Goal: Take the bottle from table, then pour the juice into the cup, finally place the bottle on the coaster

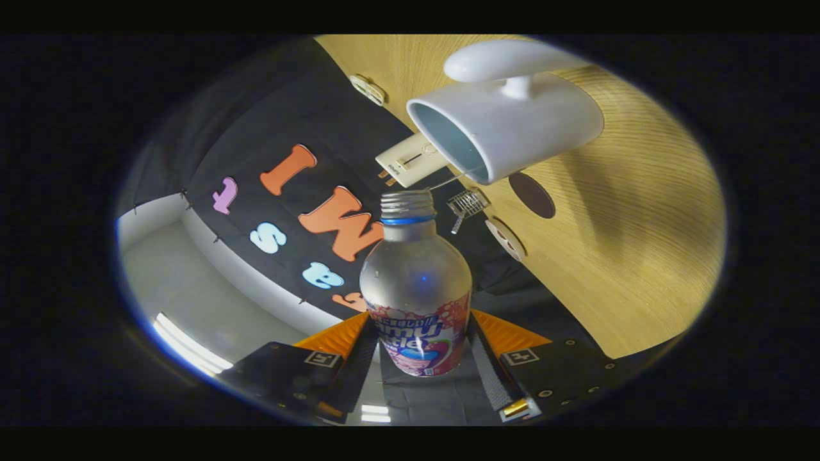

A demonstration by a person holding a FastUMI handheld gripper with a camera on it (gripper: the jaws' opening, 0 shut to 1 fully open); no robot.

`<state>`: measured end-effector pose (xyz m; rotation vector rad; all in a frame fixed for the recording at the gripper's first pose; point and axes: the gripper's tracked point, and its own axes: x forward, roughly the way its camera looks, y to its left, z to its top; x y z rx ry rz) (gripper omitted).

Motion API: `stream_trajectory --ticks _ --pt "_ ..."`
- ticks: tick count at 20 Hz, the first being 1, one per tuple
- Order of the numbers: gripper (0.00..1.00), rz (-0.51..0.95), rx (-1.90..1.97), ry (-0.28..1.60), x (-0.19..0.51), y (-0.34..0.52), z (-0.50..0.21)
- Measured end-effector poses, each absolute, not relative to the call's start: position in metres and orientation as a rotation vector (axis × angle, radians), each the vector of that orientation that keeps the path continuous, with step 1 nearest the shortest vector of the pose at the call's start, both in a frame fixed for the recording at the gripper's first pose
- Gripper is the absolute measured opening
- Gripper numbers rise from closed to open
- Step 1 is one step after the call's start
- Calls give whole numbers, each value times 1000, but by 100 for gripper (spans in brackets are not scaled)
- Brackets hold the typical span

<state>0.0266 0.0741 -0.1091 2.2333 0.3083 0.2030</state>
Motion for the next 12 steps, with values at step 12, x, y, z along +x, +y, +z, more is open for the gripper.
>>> stream_trajectory --ticks 12 --pt "77 205 2253 298 27 74 -107"
